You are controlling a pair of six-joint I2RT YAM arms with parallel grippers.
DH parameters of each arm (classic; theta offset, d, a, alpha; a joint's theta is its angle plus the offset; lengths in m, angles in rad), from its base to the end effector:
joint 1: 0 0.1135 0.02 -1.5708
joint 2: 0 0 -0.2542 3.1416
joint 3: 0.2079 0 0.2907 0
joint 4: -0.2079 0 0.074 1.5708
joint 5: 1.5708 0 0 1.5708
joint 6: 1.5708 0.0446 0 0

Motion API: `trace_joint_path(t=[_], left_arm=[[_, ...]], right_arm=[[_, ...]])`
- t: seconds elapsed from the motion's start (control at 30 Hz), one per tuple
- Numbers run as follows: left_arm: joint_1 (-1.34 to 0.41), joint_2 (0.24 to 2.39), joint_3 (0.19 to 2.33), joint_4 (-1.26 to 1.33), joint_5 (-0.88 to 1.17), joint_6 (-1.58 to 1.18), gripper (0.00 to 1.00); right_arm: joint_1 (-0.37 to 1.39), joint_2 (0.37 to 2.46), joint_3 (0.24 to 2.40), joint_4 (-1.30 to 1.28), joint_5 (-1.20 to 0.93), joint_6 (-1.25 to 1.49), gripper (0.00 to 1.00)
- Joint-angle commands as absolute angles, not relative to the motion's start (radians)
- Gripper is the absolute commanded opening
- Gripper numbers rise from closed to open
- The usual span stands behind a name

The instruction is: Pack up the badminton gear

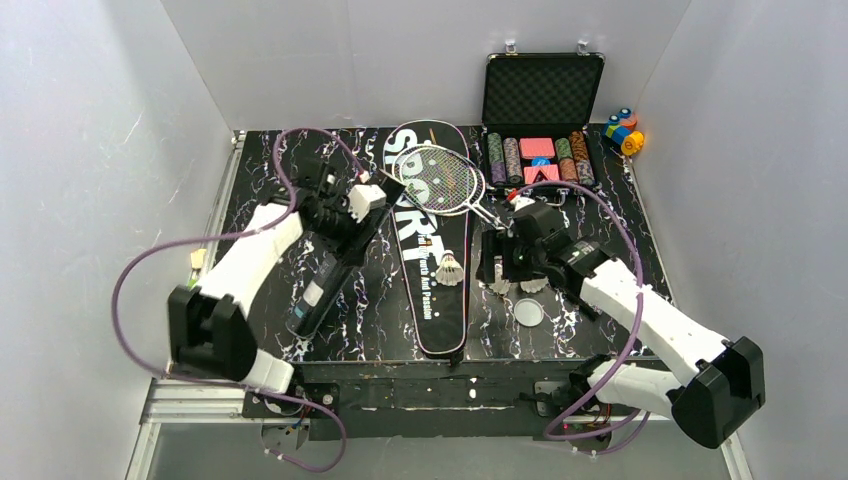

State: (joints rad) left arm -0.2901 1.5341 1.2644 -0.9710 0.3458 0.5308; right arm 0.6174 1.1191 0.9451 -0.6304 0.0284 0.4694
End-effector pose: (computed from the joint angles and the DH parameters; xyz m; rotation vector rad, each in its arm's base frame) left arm 0.3199 -0.1113 0.2399 1.1682 2.4844 -0.4209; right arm 0.2305 0.1621 0.2666 -0.1657 2.4237 0.4768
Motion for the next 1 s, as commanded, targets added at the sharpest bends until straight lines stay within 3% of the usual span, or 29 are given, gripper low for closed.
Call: trace_joint_path(t=[0.0,0.3,0.5,0.73,0.97], left_arm=[[-0.293,1.27,1.206,-1.065,0.541,0.697,0.35],[-0.293,1.083,1.135,-1.15,0.626,0.794,0.36],[-0.294,1.073,1.04,-1.066,0.693,0.701,0.35],[-0.305,0.955,0.917,-0.958,0.755,0.802,0.37],[-0.316,1.057,0.995,-1.077,0.695,0.914,0.37]], right_arm=[[0.7,1.092,0.872,-0.508,0.058,0.424,0.9],[0.788,1.154,0.764,-0.292,0.167,0.372,0.85],[0.801,1.244,0.764,-0.183,0.219,0.338,0.83],[0.802,1.358,0.789,-0.104,0.248,0.295,0.78],[0.816,1.417,0.763,0.03,0.253,0.295,0.69]])
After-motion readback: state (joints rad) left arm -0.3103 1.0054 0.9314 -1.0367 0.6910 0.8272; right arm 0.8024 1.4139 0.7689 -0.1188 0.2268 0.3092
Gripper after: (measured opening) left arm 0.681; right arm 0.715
